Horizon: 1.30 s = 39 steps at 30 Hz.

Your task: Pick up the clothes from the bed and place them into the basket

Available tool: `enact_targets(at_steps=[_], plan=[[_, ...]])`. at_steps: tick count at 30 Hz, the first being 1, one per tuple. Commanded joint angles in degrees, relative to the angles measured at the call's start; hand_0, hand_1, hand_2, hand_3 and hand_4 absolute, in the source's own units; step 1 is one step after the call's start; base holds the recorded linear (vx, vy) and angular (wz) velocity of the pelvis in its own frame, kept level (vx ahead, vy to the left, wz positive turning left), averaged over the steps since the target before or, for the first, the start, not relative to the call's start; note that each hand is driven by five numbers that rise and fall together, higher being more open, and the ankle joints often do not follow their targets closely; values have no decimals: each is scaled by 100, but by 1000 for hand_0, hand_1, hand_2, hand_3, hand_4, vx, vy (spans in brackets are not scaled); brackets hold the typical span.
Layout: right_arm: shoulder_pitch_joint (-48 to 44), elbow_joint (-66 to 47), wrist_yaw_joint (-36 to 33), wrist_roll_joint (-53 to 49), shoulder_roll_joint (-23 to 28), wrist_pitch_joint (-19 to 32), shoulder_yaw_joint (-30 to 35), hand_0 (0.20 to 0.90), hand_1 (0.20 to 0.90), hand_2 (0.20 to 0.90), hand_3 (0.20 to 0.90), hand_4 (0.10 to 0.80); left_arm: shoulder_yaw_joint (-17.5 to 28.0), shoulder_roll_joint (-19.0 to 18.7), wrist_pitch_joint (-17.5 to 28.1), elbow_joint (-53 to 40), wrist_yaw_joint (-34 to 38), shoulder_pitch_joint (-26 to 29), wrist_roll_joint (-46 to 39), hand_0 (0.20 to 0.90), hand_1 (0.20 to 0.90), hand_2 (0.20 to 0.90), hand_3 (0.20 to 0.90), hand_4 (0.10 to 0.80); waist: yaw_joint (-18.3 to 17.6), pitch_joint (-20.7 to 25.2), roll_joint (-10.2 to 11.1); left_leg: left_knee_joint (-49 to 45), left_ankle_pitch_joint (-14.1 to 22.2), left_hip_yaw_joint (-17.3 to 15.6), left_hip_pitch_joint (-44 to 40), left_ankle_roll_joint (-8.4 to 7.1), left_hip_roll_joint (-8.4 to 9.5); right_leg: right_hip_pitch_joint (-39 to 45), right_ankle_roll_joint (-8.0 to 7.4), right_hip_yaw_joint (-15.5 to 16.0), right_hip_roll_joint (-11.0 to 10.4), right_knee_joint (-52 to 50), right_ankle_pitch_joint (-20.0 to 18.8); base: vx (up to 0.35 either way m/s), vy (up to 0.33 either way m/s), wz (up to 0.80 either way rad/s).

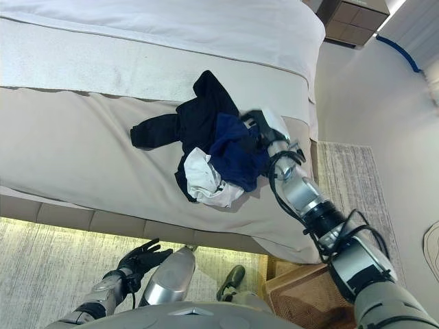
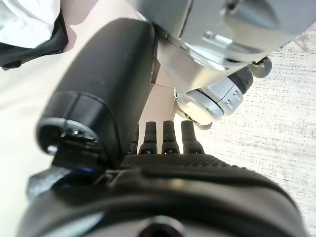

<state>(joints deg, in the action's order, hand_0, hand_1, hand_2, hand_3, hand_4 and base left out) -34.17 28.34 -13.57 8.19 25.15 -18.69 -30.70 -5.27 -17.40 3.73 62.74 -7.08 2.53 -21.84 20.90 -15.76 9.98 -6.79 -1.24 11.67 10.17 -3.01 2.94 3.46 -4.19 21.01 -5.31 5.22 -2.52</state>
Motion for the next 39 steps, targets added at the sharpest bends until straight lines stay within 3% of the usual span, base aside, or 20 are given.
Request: enact_targets(at_steps=[1, 4, 8, 19, 24, 25, 26, 29, 31, 35, 39], plan=[[-1126, 399, -737, 2, 1, 21, 309, 900, 900, 900, 900, 800, -441, -247, -51, 165, -161, -119, 140, 900, 900, 900, 900, 800, 302, 94, -97, 912, 88, -61, -456, 200, -181, 406, -93, 202, -62, -530, 646, -68, 6, 12], [-1715, 1433, -1077, -435, -29, -131, 332, 900, 900, 900, 900, 800, -607, -361, -46, 189, -236, 100, 99, 900, 900, 900, 900, 800, 510, -135, -171, 781, 49, 60, -212, 194, -140, 308, -94, 377, -109, -625, 647, -89, -3, 19], [-2108, 2424, -1014, -650, -21, -125, 474, 900, 900, 900, 900, 800, -695, -395, 2, 198, -301, 254, 19, 900, 900, 900, 900, 800, 667, -411, -277, 718, 111, 154, -17, 163, -101, 162, -61, 417, -136, -725, 748, -50, -33, 22], [-2848, 3491, -786, -477, 190, -429, 442, 900, 900, 900, 900, 800, -1097, -208, 132, -160, -366, 644, -536, 900, 900, 900, 900, 800, 767, -1084, -668, 658, -168, 129, 719, 174, 17, -498, -71, 713, -352, -1002, 719, -77, 34, 8], [-2994, 3641, -450, -492, 311, -587, 343, 900, 900, 900, 900, 800, -1225, -166, 164, -378, -304, 658, -627, 900, 900, 900, 900, 800, 763, -1258, -711, 719, -270, 114, 846, 167, 5, -666, -87, 753, -346, -1004, 686, -53, 1, 8], [-2998, 3658, -395, -609, 327, -511, 284, 533, 533, 533, 472, 372, -1259, -173, 161, -445, -240, 652, -651, 900, 900, 900, 900, 800, 761, -1306, -691, 758, -290, 109, 857, 164, -16, -694, -101, 753, -323, -976, 666, -25, -34, 7], [-2996, 3623, -518, -854, 366, -307, 260, 300, 300, 300, 200, 100, -1256, -197, 111, -505, -206, 648, -681, 900, 900, 900, 900, 800, 750, -1328, -681, 792, -295, 104, 841, 158, -41, -703, -113, 749, -302, -958, 653, -23, -42, 6], [-2947, 2862, -1378, -1668, 401, 283, 480, 300, 300, 300, 200, 100, -1148, -240, 80, -446, -133, 582, -609, 900, 900, 900, 900, 800, 645, -1303, -593, 843, -228, 42, 684, 154, -110, -668, -125, 692, -255, -950, 616, 8, -20, -1], [-2880, 2131, -1853, -1684, 408, 487, 756, 300, 300, 300, 200, 100, -1038, -262, 118, -347, -97, 491, -563, 900, 900, 900, 900, 800, 556, -1225, -510, 851, -148, -31, 559, 156, -159, -627, -125, 616, -236, -958, 612, 26, -21, -15], [-2502, 216, -2705, -1117, 641, 1047, 1407, 300, 300, 300, 200, 100, -730, -277, 284, -105, -78, 135, -380, 900, 900, 900, 900, 800, 254, -858, -300, 976, 29, -242, 129, 207, -246, -478, -160, 266, -160, -899, 606, 37, 4, -37], [-1847, -1778, -3220, -104, 936, 1203, 2035, 300, 300, 300, 200, 100, -469, -216, 278, 73, -133, -123, -172, 900, 900, 900, 900, 800, -166, -339, -293, 1028, 100, -453, -273, 356, -210, -380, -197, -63, -170, -839, 482, 62, 53, -51]])
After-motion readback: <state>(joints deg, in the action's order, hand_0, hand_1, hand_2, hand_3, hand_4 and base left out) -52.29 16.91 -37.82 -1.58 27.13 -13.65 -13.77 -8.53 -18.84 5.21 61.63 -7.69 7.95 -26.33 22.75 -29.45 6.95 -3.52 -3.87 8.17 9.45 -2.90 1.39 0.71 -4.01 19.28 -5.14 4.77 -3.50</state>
